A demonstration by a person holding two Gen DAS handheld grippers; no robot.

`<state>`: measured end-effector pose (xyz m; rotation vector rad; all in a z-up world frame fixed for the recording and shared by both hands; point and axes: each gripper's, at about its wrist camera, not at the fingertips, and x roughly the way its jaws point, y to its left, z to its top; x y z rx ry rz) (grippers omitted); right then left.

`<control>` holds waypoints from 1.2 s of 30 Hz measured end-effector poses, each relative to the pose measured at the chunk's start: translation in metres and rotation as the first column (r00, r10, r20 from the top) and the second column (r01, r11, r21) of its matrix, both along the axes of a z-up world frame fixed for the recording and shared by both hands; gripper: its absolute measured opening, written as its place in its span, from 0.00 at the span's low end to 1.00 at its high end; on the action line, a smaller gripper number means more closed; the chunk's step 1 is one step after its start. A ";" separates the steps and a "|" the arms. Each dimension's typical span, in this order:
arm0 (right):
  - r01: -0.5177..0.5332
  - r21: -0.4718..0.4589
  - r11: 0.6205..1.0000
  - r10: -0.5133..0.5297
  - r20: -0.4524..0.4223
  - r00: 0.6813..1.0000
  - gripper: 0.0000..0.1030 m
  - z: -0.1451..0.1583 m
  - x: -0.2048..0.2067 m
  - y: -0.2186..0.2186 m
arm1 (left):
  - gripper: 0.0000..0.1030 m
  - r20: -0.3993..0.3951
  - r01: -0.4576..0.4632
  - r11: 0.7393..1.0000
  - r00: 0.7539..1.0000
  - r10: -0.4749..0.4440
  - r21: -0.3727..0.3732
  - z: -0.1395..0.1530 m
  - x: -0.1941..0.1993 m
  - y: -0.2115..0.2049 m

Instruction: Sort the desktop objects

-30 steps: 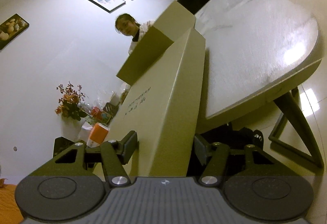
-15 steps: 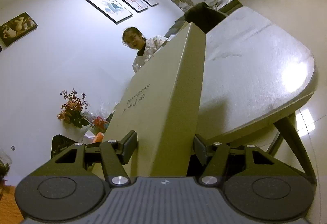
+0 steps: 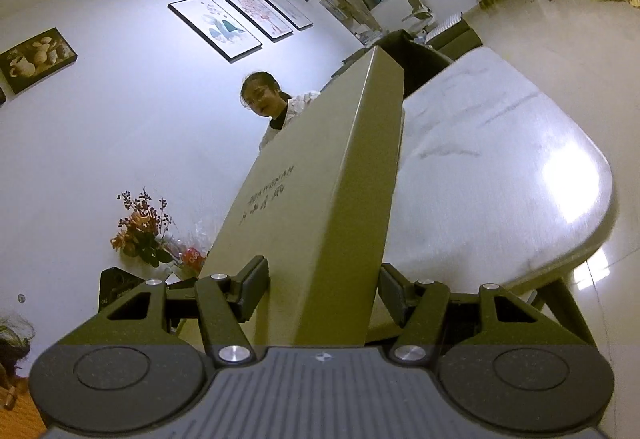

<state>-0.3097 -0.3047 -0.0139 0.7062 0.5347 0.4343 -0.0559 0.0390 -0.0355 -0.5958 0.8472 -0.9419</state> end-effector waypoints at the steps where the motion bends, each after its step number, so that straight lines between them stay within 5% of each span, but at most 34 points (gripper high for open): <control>1: -0.002 -0.006 1.000 0.002 0.002 1.000 0.61 0.002 0.002 0.000 | 0.60 0.006 -0.006 1.000 1.000 0.006 -0.002 0.002 0.002 0.000; 36: -0.071 0.109 0.991 0.069 0.024 0.997 0.61 0.015 0.185 0.022 | 0.60 0.071 -0.262 0.965 0.963 0.261 0.001 0.036 0.094 0.041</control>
